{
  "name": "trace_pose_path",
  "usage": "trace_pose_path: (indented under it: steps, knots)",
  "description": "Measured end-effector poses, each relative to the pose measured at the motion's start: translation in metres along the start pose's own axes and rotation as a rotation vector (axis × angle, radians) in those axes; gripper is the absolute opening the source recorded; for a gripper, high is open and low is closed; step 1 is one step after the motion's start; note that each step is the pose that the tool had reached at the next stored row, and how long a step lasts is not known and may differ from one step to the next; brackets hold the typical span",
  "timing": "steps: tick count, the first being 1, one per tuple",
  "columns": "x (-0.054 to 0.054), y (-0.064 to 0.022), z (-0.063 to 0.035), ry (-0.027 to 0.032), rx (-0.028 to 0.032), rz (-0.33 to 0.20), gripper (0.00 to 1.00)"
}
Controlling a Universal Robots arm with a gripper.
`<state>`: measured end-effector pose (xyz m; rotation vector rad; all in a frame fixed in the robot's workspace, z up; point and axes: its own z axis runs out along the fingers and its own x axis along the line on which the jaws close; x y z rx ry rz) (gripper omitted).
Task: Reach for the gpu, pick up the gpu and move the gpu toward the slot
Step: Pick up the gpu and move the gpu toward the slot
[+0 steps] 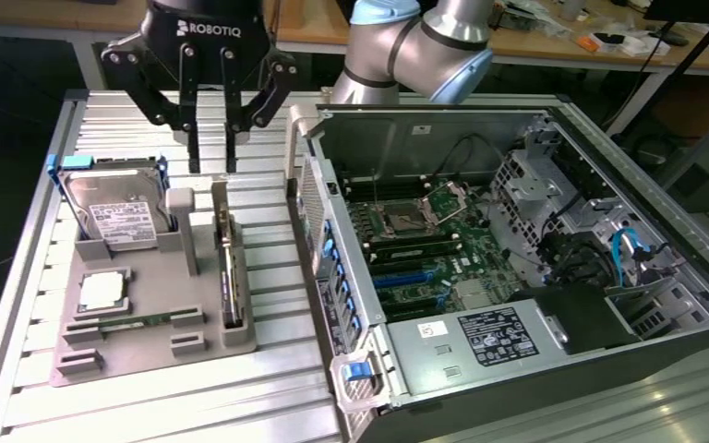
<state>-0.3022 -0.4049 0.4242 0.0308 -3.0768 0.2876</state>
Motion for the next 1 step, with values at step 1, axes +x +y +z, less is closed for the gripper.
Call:
trace_pose_path:
  steps: [1]
  knots:
    - [0.0, 0.0, 0.0, -0.0002, -0.0015, 0.0, 0.35]
